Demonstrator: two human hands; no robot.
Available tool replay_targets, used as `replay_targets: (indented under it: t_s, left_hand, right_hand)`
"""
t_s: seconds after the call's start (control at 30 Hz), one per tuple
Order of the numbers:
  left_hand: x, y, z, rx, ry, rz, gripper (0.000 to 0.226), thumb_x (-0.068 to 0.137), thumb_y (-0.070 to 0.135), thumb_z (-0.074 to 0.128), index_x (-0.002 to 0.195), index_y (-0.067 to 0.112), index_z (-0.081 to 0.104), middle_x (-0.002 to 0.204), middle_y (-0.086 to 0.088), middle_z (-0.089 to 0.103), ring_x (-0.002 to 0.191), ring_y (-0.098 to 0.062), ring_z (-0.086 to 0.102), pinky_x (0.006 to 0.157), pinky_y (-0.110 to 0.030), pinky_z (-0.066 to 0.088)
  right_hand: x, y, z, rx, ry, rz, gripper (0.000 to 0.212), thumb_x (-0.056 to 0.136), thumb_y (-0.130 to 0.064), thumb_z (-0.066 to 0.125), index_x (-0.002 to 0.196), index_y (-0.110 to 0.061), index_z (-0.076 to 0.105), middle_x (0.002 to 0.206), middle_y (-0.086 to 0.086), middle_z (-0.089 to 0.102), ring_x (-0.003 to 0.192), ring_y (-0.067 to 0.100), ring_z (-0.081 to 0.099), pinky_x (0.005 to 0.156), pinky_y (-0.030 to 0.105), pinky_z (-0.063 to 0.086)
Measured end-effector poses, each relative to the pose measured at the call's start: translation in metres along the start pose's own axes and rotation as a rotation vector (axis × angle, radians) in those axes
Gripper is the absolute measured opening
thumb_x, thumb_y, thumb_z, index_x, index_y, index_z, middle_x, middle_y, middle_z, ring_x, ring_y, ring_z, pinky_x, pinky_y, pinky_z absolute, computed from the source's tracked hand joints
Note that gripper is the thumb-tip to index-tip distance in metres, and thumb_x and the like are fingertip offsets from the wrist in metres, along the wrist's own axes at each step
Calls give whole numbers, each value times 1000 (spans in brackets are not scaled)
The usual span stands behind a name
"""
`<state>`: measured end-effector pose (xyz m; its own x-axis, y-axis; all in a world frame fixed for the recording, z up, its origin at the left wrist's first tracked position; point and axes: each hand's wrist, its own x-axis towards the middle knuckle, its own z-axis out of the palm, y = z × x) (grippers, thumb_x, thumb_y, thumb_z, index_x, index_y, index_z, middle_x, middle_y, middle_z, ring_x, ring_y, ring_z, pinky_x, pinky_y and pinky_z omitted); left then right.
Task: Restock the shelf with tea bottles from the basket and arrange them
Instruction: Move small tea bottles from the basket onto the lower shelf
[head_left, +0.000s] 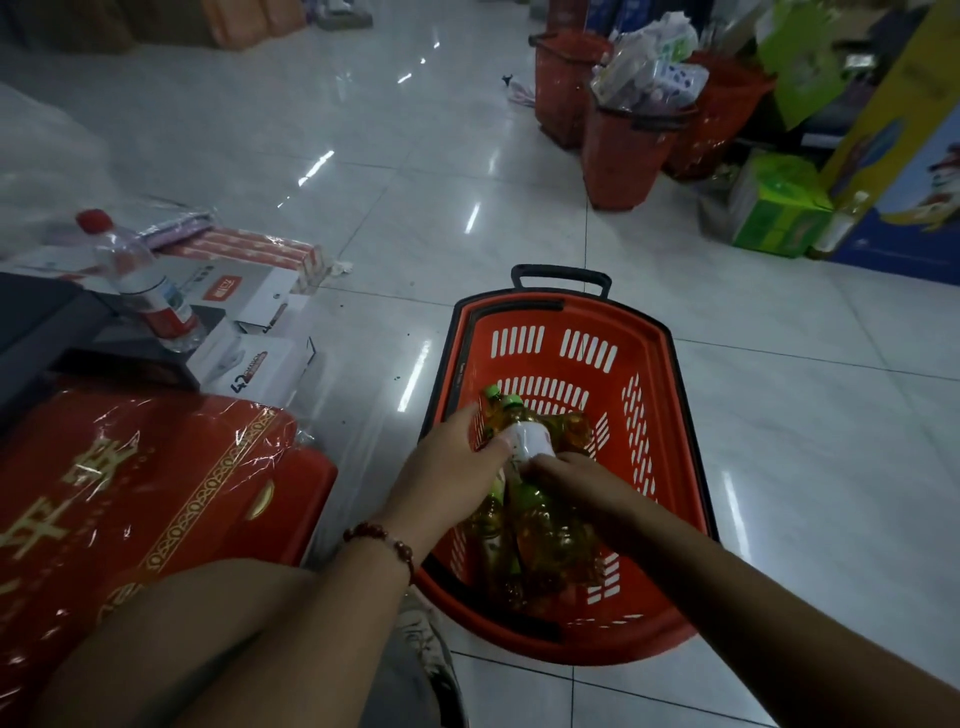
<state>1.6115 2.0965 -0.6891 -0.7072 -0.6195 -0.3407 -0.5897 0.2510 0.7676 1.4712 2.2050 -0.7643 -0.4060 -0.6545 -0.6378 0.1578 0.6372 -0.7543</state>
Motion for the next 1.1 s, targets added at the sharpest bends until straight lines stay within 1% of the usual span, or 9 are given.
replay_targets:
  t_s: [0.07, 0.17, 0.33, 0.47, 0.63, 0.73, 0.8, 0.93, 1.1]
  left_hand:
    - [-3, 5, -3, -171, -26, -68, 48, 97, 61, 43, 140, 38, 43, 112, 12, 57, 105, -14, 57, 96, -41, 49]
    - [-8, 5, -10, -431, 7, -149, 60, 90, 69, 43, 137, 32, 47, 122, 2, 62, 106, -20, 63, 92, -46, 56]
    - [-13, -1, -27, -672, 137, -248, 67, 84, 60, 67, 137, 22, 53, 122, -10, 66, 103, -31, 68, 83, -49, 60]
    - [-19, -5, -46, -846, 212, -246, 61, 83, 51, 73, 130, 15, 57, 114, -16, 69, 97, -36, 70, 72, -48, 62]
    - [-36, -9, -77, -1029, 359, -133, 39, 90, 41, 68, 118, 14, 63, 105, -16, 73, 92, -34, 72, 64, -44, 60]
    - [-54, -16, -99, -1083, 453, -64, 40, 90, 37, 70, 121, 13, 63, 110, -16, 72, 94, -32, 72, 65, -44, 59]
    - [-70, -20, -115, -1114, 514, -18, 40, 90, 33, 70, 124, 13, 62, 113, -15, 71, 95, -31, 73, 68, -46, 60]
    - [-103, -28, -147, -1131, 609, 68, 39, 92, 30, 68, 126, 14, 61, 115, -14, 72, 93, -30, 74, 72, -50, 60]
    - [-153, -45, -181, -1109, 736, 113, 32, 94, 29, 64, 122, 12, 62, 107, -13, 75, 89, -26, 75, 62, -39, 60]
  right_hand:
    - [-18, -20, 7, 69, -20, -80, 46, 92, -36, 61, 129, -11, 50, 115, 11, 62, 91, 19, 59, 67, 26, 48]
    - [-36, -45, 18, 115, -43, -158, 61, 88, -36, 68, 138, -14, 41, 121, 10, 60, 105, 26, 64, 86, 39, 57]
    - [-57, -80, 33, 16, -84, -310, 66, 85, -36, 73, 142, -24, 41, 108, -5, 57, 93, 13, 62, 67, 25, 51]
    - [-70, -110, 42, -126, -139, -410, 71, 81, -41, 75, 143, -32, 41, 120, 0, 55, 103, 19, 59, 80, 31, 52]
    - [-87, -146, 47, -172, -256, -438, 54, 88, -33, 70, 138, -32, 50, 113, -7, 57, 96, 13, 60, 74, 27, 53]
    - [-93, -159, 58, -182, -377, -402, 51, 87, -32, 69, 134, -28, 51, 115, -3, 57, 106, 21, 60, 90, 38, 57]
    - [-97, -165, 71, -214, -447, -405, 40, 88, -33, 67, 125, -26, 52, 117, 2, 57, 110, 23, 60, 96, 41, 54]
    - [-109, -181, 109, -220, -512, -479, 14, 92, -25, 65, 104, -27, 58, 107, 0, 65, 97, 18, 68, 90, 36, 58]
    - [-122, -198, 165, -319, -556, -573, 58, 88, -27, 70, 140, -21, 45, 127, 7, 60, 109, 25, 65, 94, 41, 56]
